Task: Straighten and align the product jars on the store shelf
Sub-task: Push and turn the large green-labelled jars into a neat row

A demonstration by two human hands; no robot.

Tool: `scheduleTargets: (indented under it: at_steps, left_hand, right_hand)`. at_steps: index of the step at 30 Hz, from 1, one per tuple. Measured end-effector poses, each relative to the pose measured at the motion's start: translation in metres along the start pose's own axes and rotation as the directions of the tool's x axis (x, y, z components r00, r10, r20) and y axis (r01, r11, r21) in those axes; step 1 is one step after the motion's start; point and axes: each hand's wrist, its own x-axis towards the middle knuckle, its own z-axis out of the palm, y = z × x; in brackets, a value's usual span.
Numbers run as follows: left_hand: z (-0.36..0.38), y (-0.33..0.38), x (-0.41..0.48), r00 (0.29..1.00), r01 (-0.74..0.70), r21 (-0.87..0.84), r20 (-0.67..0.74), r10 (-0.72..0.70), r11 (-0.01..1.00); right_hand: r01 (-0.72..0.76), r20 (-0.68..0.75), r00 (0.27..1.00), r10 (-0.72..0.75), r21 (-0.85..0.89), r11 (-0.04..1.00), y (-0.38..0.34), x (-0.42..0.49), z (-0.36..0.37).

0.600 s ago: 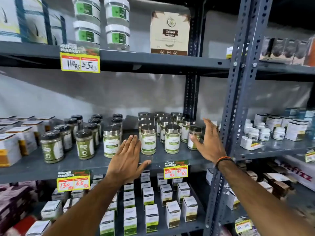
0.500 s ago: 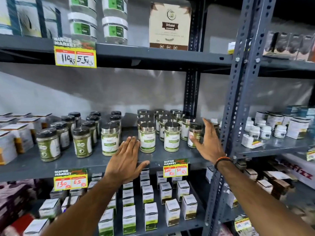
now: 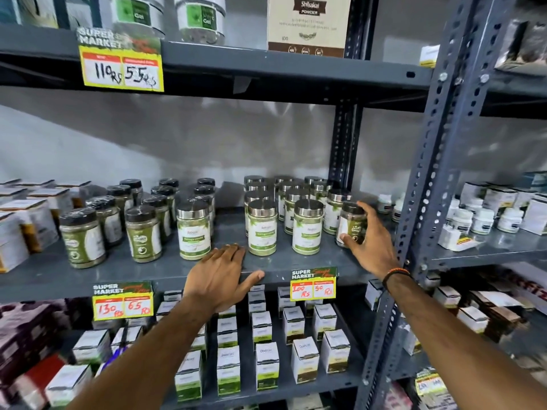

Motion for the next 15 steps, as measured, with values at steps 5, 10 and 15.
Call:
scheduleTargets:
  at_steps: [5,10,15]
  left_hand:
    - [-0.001,0.0,-0.001,1.0,-0.006,-0.014,-0.007,0.006,1.0]
    - [-0.006,0.001,-0.002,0.999,-0.006,-0.025,0.039,0.007,1.0]
    - [-0.028,0.004,-0.013,0.998,-0.033,-0.082,0.056,0.037,0.996]
  right_hand:
    - [0.003,-0.023,1.0,-0.003,0.012,1.0,-0.004,-0.005,-0.002]
    - [0.031,-0.055,0.998,-0.031,-0.006,1.0,-0.023,-0.015,-0.014]
    - [0.11,-0.045,0.993,-0.11,-0.006,0.994,-0.057,-0.03,-0.034]
